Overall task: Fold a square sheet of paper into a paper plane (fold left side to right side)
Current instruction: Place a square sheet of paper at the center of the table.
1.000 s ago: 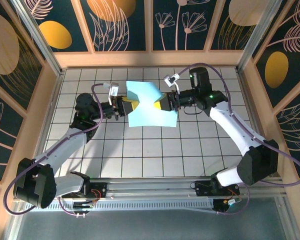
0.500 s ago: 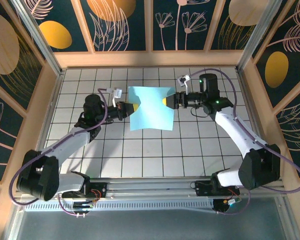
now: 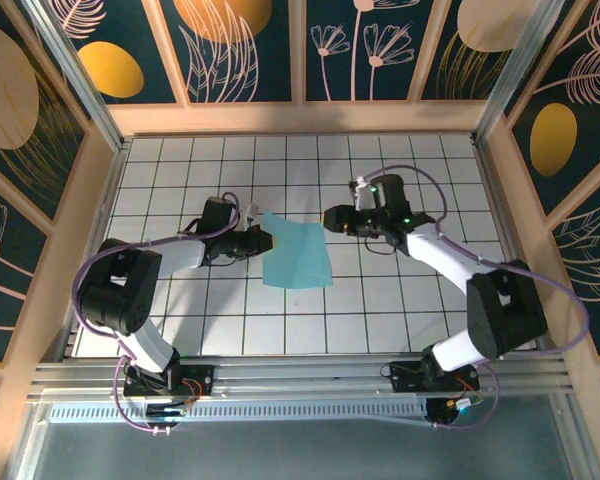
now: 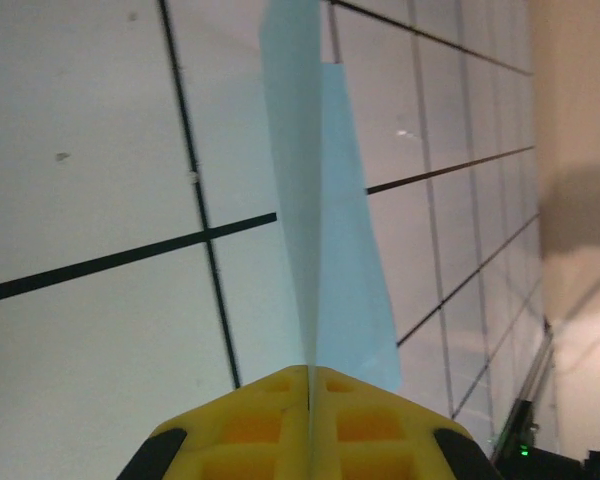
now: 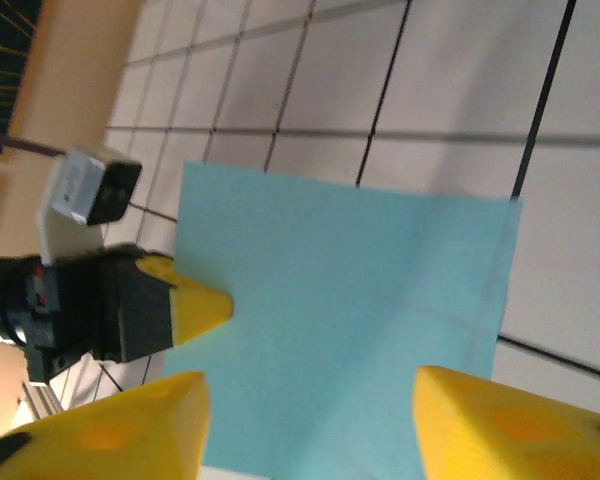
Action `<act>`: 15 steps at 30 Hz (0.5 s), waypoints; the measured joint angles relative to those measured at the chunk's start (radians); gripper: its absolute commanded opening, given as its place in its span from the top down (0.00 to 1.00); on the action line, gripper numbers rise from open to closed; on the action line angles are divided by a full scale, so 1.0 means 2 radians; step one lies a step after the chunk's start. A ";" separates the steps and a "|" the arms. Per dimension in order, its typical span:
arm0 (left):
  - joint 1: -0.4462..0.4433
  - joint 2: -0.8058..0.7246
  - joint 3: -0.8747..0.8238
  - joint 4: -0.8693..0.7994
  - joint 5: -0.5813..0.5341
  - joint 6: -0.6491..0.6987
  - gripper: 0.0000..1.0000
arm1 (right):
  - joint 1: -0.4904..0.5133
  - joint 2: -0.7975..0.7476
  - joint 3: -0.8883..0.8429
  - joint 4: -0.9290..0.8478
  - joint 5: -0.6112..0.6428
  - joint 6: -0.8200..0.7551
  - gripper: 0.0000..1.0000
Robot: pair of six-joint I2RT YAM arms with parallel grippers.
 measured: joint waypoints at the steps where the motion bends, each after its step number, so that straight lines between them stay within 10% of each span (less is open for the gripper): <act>1: 0.000 0.003 0.004 -0.008 -0.004 0.003 1.00 | 0.008 0.013 0.000 -0.001 0.003 0.002 0.53; 10: 0.000 0.004 0.011 -0.043 -0.023 0.012 1.00 | 0.027 0.084 0.015 -0.004 0.021 0.027 0.89; 15: 0.000 0.010 0.017 -0.052 -0.025 0.019 1.00 | 0.031 0.115 0.022 -0.006 0.028 0.036 0.91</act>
